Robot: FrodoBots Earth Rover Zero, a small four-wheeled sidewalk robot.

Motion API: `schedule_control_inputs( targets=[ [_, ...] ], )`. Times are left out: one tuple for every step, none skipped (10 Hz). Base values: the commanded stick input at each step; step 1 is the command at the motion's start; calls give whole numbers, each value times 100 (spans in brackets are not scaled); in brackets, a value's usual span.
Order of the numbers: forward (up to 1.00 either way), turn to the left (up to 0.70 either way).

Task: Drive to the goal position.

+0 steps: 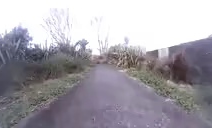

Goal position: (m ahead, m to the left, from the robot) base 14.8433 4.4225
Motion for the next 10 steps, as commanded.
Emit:
schedule_control_inputs(
  targets=[
    [70, 0],
    [70, 0],
    [70, 0],
    [70, 0],
    [70, 0],
    [70, 0],
    [70, -1],
    [70, -13],
    [70, -25],
    [70, -35]
  ],
)
